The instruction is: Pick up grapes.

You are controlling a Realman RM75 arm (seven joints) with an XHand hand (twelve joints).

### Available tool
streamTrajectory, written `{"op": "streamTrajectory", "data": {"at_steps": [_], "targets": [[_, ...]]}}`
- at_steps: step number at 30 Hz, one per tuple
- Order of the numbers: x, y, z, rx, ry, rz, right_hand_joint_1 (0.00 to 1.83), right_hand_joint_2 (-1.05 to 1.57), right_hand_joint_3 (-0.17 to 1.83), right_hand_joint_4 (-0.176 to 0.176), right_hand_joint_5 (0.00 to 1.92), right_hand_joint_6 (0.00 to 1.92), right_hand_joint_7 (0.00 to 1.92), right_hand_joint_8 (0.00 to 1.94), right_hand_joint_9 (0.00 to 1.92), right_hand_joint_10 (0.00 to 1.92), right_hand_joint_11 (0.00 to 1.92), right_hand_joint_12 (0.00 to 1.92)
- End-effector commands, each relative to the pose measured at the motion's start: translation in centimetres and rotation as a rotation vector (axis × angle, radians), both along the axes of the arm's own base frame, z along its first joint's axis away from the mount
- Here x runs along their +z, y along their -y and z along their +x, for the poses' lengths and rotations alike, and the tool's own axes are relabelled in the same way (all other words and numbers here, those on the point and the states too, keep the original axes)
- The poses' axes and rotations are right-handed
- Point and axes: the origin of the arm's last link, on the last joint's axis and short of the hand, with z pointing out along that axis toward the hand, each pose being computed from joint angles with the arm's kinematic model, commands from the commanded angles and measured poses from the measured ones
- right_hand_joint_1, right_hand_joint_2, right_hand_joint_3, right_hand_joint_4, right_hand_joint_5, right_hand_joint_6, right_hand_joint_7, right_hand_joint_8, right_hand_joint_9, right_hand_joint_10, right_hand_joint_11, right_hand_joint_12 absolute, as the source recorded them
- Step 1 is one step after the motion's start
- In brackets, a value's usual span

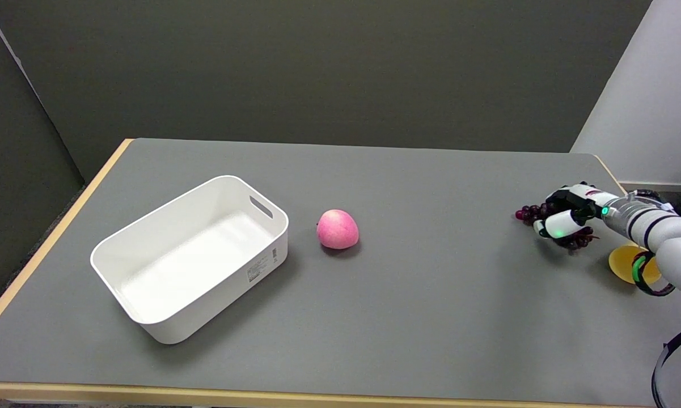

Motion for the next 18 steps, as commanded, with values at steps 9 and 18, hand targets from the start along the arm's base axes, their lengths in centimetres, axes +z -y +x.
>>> {"op": "streamTrajectory", "data": {"at_steps": [9,18], "targets": [[-1.2,1.8,1.8,0.209,-0.078,0.088,1.19,1.18,0.21,-0.176,0.54,1.47,0.83,1.48,0.8,1.36,0.72,1.92],[-4.1,3.5,6.0,0.412,-0.046,0.177,1.2,1.1,0.35,-0.176,0.57,1.45,0.85,1.5,0.8,1.57,0.79,1.92]]}}
